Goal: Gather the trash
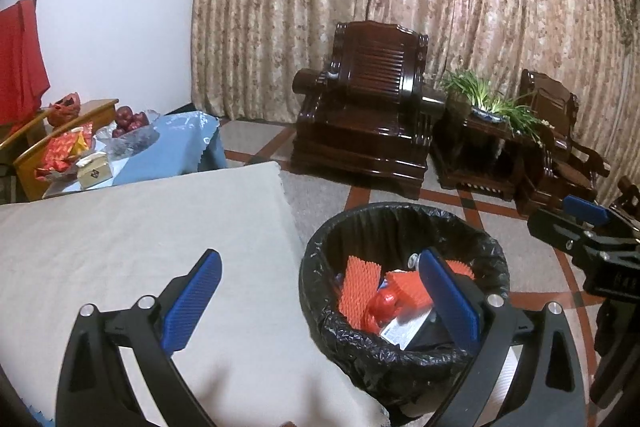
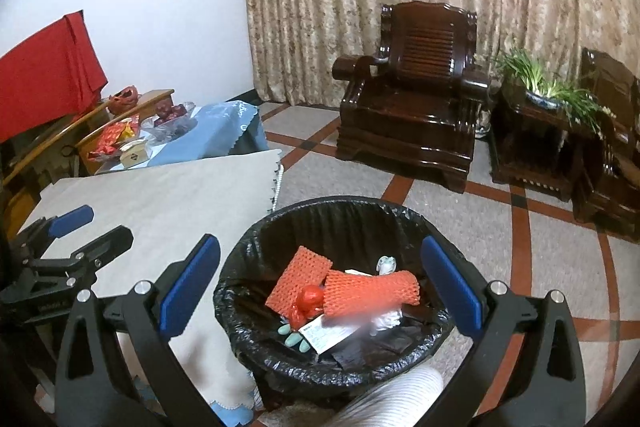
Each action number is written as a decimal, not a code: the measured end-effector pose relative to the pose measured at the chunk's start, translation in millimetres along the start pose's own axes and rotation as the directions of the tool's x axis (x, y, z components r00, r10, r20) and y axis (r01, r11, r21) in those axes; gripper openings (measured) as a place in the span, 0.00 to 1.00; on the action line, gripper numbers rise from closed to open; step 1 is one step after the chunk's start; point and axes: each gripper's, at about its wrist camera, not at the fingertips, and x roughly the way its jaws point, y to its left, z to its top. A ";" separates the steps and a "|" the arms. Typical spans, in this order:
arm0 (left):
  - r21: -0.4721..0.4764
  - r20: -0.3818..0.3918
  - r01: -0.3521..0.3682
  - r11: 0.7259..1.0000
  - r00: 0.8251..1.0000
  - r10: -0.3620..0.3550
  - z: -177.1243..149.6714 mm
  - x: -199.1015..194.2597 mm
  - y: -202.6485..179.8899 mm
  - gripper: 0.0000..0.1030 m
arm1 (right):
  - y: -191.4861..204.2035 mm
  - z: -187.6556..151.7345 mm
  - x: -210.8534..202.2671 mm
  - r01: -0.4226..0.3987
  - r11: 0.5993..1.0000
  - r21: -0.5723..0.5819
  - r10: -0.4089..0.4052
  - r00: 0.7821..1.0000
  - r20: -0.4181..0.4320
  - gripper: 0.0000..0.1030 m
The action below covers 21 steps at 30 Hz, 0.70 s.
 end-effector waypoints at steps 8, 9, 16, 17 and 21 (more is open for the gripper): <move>-0.003 0.018 -0.012 1.000 1.000 0.012 -0.4 -12.9 -0.1 0.94 | 13.6 0.0 -11.4 -0.008 0.999 -0.031 0.008 1.000 0.011 0.95; -0.002 0.021 -0.019 1.000 1.000 0.019 -0.5 -14.1 -0.9 0.94 | 14.8 0.5 -12.2 -0.008 0.999 -0.033 0.009 1.000 0.012 0.95; -0.001 0.034 -0.031 1.000 0.999 0.031 -1.2 -19.5 -0.6 0.94 | 19.7 0.5 -14.3 -0.009 0.999 -0.046 0.010 1.000 0.018 0.95; -0.002 0.033 -0.029 1.000 0.999 0.029 -1.2 -19.5 -0.3 0.94 | 20.0 0.8 -14.2 -0.009 0.999 -0.046 0.009 1.000 0.018 0.95; 0.000 0.034 -0.032 0.999 0.999 0.032 -1.0 -19.9 -0.4 0.94 | 20.0 0.3 -14.1 -0.009 0.999 -0.045 0.010 1.000 0.016 0.95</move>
